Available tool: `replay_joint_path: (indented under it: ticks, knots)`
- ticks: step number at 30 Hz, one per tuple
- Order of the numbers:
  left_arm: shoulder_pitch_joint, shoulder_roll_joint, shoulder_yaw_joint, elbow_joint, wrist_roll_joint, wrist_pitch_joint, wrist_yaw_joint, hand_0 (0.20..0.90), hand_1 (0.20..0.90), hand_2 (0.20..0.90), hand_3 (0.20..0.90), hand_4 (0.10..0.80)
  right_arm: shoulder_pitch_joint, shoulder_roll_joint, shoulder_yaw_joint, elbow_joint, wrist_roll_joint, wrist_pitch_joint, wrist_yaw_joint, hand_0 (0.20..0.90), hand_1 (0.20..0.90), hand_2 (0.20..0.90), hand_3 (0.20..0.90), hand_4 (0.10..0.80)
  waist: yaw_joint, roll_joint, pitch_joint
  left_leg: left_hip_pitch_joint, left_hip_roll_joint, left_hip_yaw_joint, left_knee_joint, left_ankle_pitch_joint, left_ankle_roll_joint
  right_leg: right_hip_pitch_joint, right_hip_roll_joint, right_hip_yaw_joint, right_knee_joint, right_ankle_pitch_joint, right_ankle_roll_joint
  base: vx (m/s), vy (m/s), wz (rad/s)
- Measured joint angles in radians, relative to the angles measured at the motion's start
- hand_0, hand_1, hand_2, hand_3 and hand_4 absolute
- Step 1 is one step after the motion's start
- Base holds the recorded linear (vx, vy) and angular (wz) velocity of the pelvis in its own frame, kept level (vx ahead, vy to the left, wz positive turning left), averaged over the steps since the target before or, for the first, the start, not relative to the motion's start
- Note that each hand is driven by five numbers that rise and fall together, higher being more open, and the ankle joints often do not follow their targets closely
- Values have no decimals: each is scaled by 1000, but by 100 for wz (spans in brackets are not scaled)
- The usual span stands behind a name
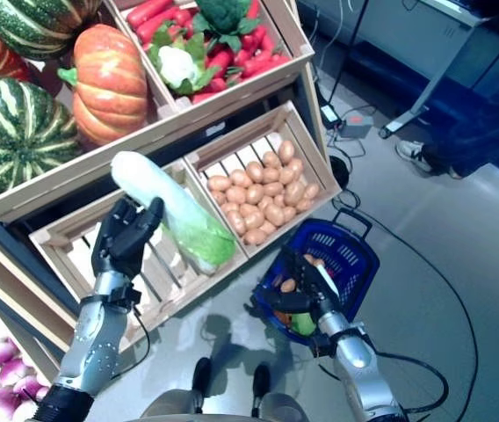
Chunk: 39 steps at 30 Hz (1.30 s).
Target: Put vegetables into the basket
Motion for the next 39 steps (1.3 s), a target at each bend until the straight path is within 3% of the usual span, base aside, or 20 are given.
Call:
replay_joint_path:
  ticks: [7,15,24,39]
  knots:
    - [0,93,-111,0,110,82,-121,300,300,300,300,400,-70,-79,65,-52,24,38,85,900,900,900,900,800,4,-2,-30,8,0,13,0,-1,1,5,-1,2,-1,2,1,23,3,-2]
    - [-22,117,-192,0,201,93,-161,300,300,300,300,400,-146,-104,125,-74,32,57,86,900,900,900,900,800,5,9,-57,8,0,13,0,-2,2,5,-2,3,-1,2,1,13,3,0]
    - [-22,133,-211,0,216,109,-162,300,300,300,300,400,-159,-107,183,-97,63,105,86,900,900,900,900,800,6,20,-68,9,0,13,0,-2,2,6,-2,4,-1,2,1,4,2,0]
    - [-18,126,-243,0,215,98,-53,300,300,300,300,400,-172,-103,196,-95,66,282,67,900,900,900,900,800,8,17,-93,9,0,12,0,-2,2,6,-2,3,-1,2,1,0,0,0]
